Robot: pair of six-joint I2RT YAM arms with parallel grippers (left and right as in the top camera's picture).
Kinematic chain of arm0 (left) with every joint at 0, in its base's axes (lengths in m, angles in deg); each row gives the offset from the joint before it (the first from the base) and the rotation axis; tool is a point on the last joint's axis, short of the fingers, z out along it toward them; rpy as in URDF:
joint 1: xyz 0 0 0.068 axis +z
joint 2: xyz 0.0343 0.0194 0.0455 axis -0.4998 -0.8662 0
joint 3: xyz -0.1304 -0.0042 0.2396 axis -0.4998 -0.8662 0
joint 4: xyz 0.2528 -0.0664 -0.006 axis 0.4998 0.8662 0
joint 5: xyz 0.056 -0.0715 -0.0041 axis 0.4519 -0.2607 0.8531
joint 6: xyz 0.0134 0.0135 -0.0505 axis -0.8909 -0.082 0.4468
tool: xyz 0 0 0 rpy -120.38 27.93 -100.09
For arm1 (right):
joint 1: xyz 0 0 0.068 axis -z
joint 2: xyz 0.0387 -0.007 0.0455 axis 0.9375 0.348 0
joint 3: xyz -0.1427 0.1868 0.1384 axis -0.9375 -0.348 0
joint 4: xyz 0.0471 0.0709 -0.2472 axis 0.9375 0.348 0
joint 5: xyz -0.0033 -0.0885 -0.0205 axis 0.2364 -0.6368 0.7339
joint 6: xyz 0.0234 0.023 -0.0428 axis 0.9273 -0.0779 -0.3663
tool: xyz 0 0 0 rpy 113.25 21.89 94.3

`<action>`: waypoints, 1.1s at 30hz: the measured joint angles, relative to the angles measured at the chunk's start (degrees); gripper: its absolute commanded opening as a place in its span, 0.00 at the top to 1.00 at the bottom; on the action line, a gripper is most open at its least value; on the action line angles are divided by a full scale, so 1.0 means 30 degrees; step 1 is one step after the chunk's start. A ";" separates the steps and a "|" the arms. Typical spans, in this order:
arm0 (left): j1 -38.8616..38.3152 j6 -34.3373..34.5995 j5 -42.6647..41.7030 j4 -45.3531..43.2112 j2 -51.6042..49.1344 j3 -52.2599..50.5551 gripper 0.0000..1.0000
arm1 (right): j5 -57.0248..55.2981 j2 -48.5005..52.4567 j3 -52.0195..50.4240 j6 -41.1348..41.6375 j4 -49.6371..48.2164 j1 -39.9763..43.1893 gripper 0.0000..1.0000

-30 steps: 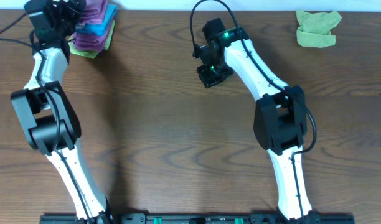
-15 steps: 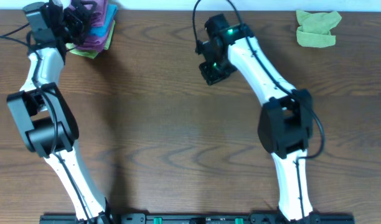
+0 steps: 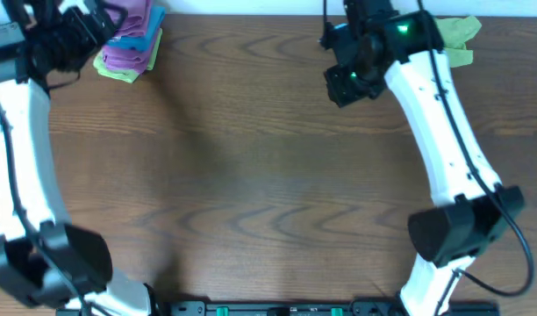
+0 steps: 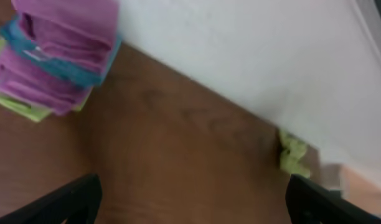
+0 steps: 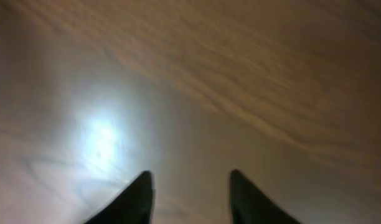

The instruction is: Fold the cloth

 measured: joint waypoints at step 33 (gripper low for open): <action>-0.2841 -0.3745 0.3891 0.9741 2.0349 -0.7643 0.05 | -0.0080 -2.2644 -1.5030 -0.0299 -0.0386 0.0044 0.01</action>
